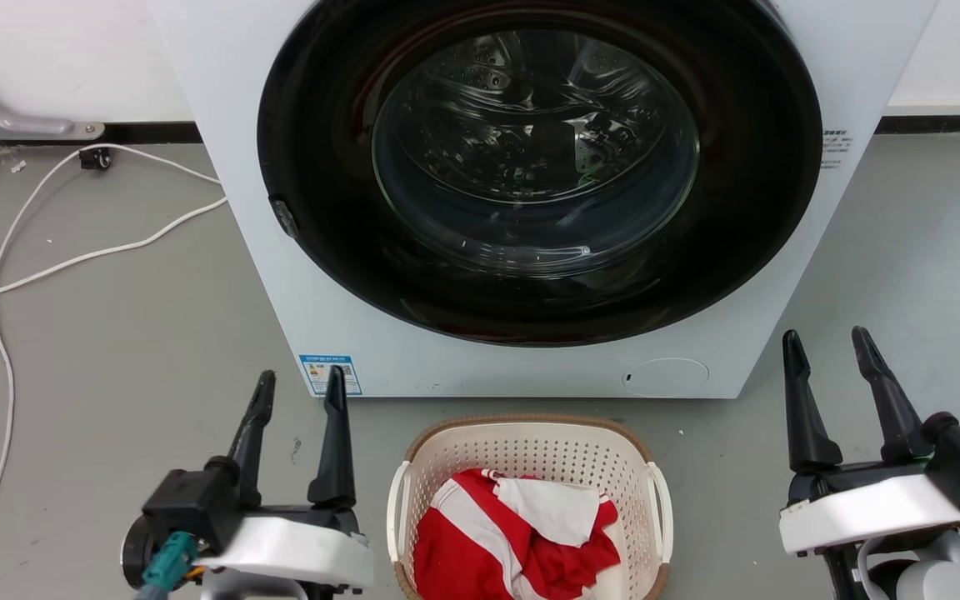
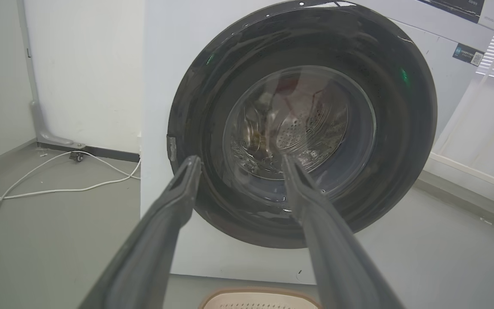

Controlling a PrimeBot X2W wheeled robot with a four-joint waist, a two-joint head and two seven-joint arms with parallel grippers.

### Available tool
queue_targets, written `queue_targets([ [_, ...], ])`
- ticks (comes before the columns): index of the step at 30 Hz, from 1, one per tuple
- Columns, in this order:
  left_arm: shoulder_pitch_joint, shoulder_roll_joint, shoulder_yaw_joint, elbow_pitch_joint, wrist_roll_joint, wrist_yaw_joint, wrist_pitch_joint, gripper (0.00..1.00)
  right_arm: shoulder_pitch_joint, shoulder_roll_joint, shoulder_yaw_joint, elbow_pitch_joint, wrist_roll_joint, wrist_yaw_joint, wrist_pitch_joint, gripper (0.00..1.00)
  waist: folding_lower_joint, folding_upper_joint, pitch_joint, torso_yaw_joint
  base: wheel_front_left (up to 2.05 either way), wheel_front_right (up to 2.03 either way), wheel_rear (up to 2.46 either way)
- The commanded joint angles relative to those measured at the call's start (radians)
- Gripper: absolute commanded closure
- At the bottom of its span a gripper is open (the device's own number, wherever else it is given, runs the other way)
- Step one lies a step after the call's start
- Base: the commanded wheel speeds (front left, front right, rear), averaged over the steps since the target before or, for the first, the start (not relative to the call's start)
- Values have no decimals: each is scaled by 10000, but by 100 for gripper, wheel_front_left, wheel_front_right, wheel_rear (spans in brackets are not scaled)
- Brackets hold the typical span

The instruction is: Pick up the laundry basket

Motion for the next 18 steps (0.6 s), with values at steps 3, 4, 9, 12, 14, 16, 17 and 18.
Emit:
queue_targets([
  [3, -118, 235, -413, 103, 415, 242, -157, 0, 67, -10, -22, 61, -546, 20, -150, 0, 0, 0, 3, -10, 0, 0, 0],
  [4, -118, 266, -503, 149, 484, 284, -188, 0, 98, -11, -91, 132, -531, 19, -168, 0, 0, 0, 4, -12, 0, 0, 0],
  [9, -68, 379, -789, 415, 720, 329, -296, 0, 128, -9, -64, 476, -868, 12, -191, 0, 0, 0, -6, -10, 0, 0, 0],
  [12, -23, 411, -888, 546, 902, 319, -368, 0, 144, -8, -66, 552, -1226, 13, -248, 0, 0, 0, -14, -11, 0, 0, 0],
  [14, 21, 409, -960, 625, 967, 219, -405, 0, 160, -7, -78, 588, -1431, 12, -287, 0, 0, 0, -17, -11, 0, 0, 0],
  [16, 17, 448, -1033, 661, 1146, 135, -454, 0, 174, -7, -67, 606, -1681, 13, -329, 0, 0, 0, -18, -11, 0, 0, 0],
  [17, 16, 445, -1057, 663, 1233, 111, -471, 0, 176, -6, -18, 607, -1848, 14, -350, 0, 0, 0, -16, -11, 0, 0, 0],
  [18, 16, 442, -1081, 658, 1321, 93, -489, 0, 176, -6, 33, 589, -1994, 14, -369, 0, 0, 0, -12, -12, 0, 0, 0],
])
